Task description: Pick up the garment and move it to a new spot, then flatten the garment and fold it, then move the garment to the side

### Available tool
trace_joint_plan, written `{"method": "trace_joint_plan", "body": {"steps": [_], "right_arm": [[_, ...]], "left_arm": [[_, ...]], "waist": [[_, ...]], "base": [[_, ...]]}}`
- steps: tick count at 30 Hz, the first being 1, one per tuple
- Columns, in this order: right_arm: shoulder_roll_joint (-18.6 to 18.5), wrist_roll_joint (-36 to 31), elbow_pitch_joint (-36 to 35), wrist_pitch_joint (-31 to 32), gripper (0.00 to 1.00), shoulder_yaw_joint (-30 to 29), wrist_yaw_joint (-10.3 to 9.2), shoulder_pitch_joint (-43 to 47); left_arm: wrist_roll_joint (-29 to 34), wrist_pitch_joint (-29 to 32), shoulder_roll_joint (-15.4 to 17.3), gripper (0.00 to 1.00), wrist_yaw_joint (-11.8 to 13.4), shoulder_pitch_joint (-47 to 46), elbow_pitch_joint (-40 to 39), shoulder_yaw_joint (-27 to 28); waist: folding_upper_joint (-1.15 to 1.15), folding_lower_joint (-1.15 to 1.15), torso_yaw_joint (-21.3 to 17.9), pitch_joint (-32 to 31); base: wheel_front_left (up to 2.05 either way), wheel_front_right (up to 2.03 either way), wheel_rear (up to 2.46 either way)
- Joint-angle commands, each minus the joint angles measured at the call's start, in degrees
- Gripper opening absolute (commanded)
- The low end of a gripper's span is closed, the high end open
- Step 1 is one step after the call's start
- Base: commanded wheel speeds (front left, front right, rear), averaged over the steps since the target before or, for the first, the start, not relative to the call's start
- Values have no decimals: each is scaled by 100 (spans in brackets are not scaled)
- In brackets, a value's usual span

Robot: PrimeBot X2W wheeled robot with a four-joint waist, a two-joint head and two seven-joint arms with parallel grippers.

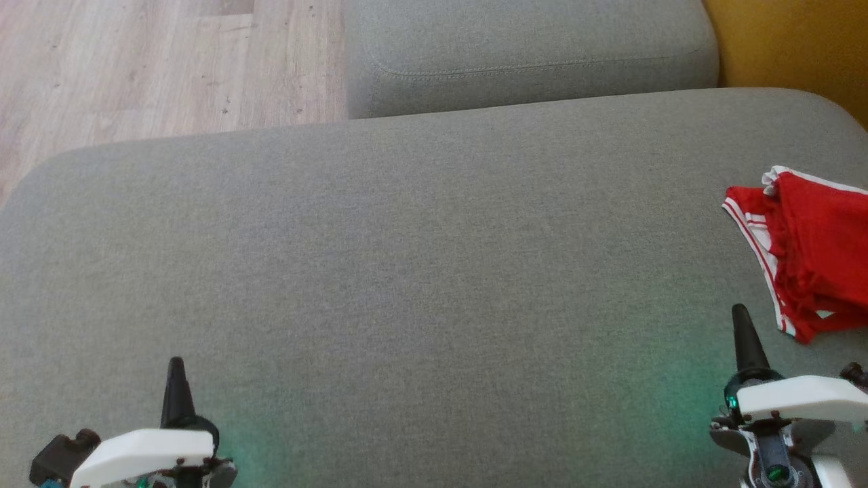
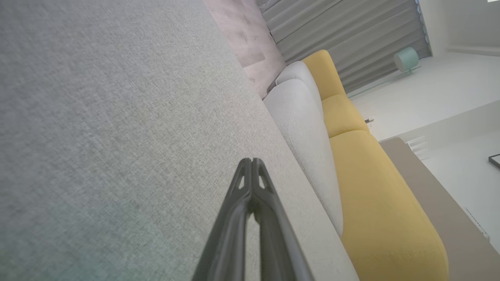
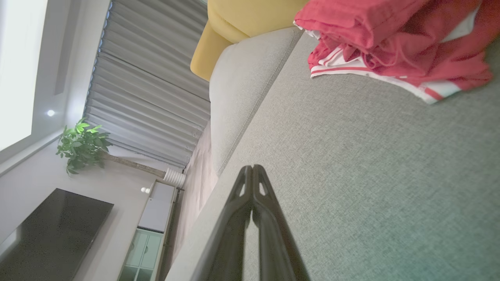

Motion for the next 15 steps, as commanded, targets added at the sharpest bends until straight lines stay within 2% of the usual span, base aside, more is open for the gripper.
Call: {"method": "trace_joint_plan", "body": {"steps": [1, 15], "right_arm": [[8, 216, -231, 33, 0, 36, 29, -347], [42, 1082, -256, 136, 0, -65, 34, -402]], "left_arm": [[-177, 56, 5, 0, -39, -291, -230, 186], [-920, 271, -52, 0, -56, -365, -337, 333]], "waist": [[0, 0, 1, 0], [0, 0, 10, 0]], "base": [[0, 0, 0], [0, 0, 0]]}}
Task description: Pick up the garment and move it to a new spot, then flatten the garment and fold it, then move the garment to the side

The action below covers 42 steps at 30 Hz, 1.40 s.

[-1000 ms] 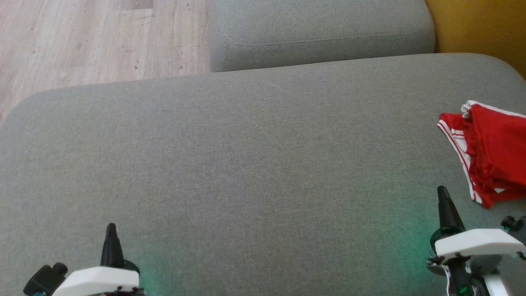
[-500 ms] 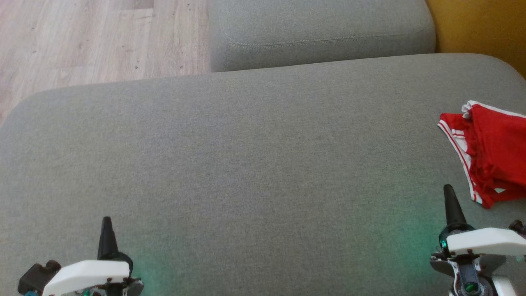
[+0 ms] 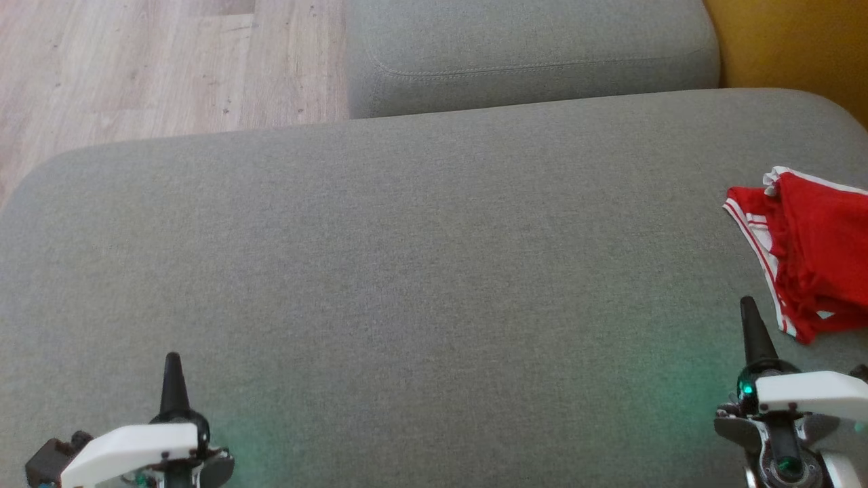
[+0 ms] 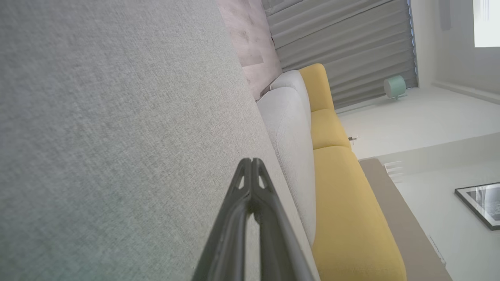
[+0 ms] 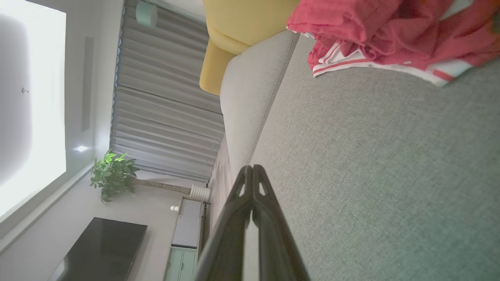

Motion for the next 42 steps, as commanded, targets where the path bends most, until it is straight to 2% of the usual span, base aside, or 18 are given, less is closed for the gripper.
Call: {"method": "trace_joint_plan", "body": {"steps": [1, 29, 42], "right_arm": [[2, 167, -227, 61, 0, 43, 35, -310], [75, 2029, -282, 284, 0, -174, 45, -430], [75, 2035, -282, 285, 0, -174, 45, -430]], "left_arm": [[-131, 35, 15, 0, -49, -332, -202, 190], [-1731, 497, -107, 0, -84, -491, -432, 507], [-1736, 498, -107, 0, -85, -491, -433, 508]], "waist": [[0, 0, 1, 0], [0, 0, 19, 0], [0, 0, 19, 0]], "base": [[0, 0, 0], [0, 0, 0], [0, 0, 0]]}}
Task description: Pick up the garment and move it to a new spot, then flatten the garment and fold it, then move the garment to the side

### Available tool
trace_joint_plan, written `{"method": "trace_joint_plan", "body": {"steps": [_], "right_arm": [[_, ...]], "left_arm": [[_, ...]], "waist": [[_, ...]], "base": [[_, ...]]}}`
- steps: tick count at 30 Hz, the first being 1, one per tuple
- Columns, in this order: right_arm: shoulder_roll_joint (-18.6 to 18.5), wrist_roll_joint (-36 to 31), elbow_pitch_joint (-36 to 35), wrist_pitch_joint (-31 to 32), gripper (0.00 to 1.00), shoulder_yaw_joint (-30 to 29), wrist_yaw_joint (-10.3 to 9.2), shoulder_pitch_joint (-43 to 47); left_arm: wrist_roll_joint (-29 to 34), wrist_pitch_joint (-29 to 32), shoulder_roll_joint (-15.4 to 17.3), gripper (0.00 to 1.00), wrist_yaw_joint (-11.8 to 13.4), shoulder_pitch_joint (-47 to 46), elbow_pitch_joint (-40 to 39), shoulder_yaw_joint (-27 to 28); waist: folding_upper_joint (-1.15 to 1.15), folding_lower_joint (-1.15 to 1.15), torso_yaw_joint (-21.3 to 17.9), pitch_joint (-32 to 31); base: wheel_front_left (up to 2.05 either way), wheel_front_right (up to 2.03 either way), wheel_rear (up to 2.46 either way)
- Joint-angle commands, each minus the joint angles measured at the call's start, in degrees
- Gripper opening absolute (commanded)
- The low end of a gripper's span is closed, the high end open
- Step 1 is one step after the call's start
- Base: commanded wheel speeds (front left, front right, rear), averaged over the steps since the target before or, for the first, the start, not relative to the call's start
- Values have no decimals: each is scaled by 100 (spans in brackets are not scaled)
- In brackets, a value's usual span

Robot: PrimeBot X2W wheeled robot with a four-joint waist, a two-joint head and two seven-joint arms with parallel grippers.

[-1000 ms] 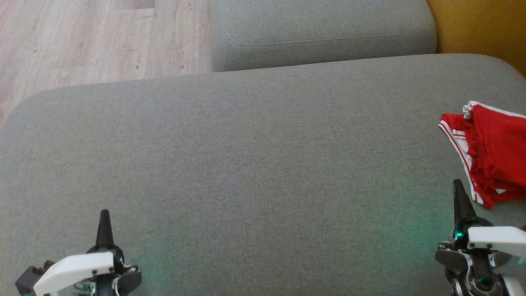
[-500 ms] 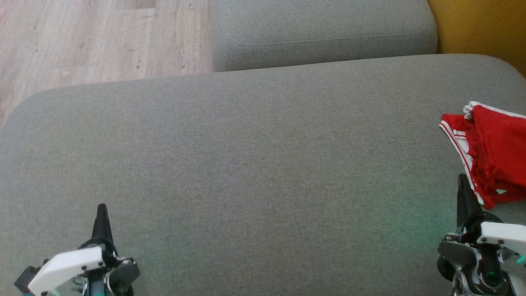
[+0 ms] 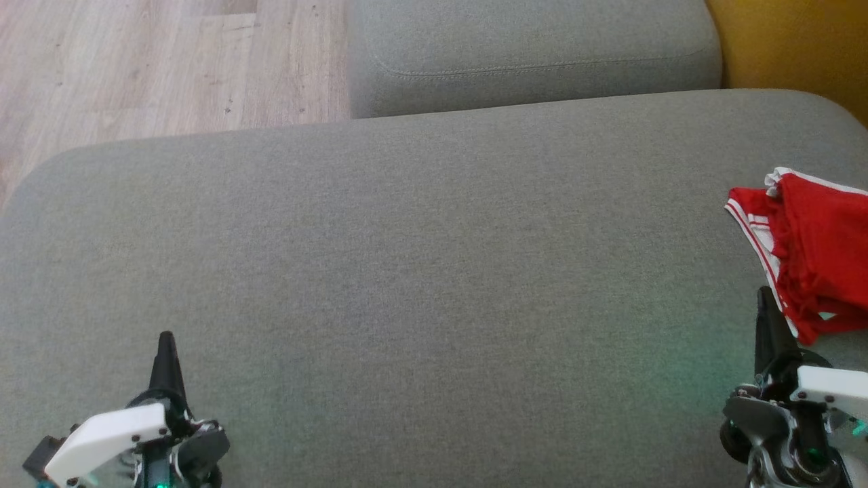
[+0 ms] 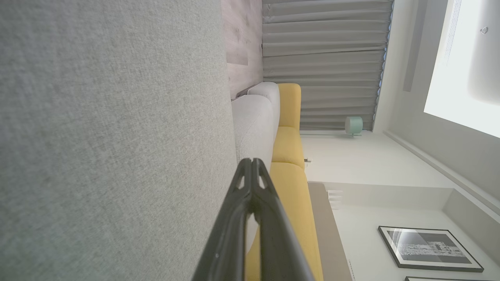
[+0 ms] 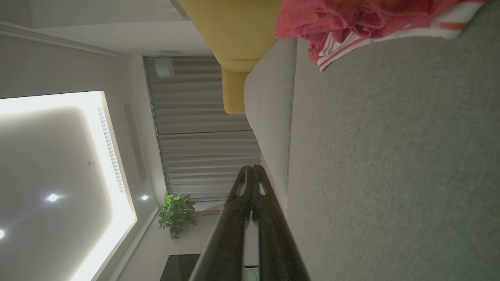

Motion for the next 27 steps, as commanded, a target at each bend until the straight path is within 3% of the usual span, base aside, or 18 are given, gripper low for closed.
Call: {"method": "trace_joint_plan", "body": {"steps": [1, 27], "right_arm": [[-20, 39, -220, 35, 0, 115, 45, -298], [-20, 40, -220, 35, 0, 116, 45, -298]], "left_arm": [[-30, 42, 25, 0, -41, -277, -208, 216], [-31, 41, 25, 0, -41, -276, -209, 215]], "waist": [[0, 0, 0, 0], [0, 0, 0, 0]], "base": [[0, 0, 0], [0, 0, 0]]}}
